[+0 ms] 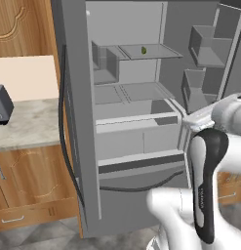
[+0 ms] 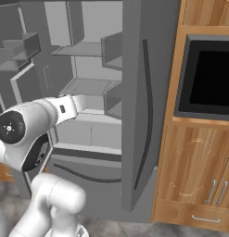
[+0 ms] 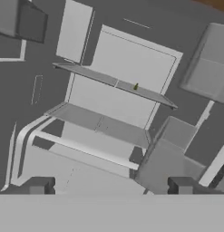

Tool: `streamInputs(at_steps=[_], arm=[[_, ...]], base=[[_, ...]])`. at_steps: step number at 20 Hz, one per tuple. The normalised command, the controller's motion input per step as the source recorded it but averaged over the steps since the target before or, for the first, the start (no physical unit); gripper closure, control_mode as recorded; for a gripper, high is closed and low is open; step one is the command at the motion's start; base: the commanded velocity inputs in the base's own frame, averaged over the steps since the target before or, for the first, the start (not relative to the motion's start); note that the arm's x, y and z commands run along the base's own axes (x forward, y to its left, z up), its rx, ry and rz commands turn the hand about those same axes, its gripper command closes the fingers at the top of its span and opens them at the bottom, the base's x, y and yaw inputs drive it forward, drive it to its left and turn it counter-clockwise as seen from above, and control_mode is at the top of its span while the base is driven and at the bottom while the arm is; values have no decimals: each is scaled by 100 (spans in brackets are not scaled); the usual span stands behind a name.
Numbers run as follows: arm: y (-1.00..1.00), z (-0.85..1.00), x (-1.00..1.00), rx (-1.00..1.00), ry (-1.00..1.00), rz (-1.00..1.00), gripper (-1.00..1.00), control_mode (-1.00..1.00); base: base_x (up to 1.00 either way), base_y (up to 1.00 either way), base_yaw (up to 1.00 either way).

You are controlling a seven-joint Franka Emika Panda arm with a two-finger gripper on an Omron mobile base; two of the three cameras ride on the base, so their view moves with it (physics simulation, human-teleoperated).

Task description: There is a bowl on the dining counter. Grab a lemon wedge from the fridge and place it in the bowl. Then get the liquor bottle and glass cup from the cabinet and place them next to the bowl.

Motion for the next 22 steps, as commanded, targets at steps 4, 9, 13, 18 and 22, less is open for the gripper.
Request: streamInputs(at_steps=[4,9,13,18,22], arm=[[63,0,98,-11,9,-3,-100,-100],[33,0,100,-11,12,-4,-100,-100],[0,0,95,-14,17,-11,-100,-100],[0,-6,82,-16,18,-13,-100,-100],[-11,-14,68,-15,17,-14,-100,-100]], base=[[0,0,0],[0,0,0],[0,0,0],[0,0,0],[0,0,0]])
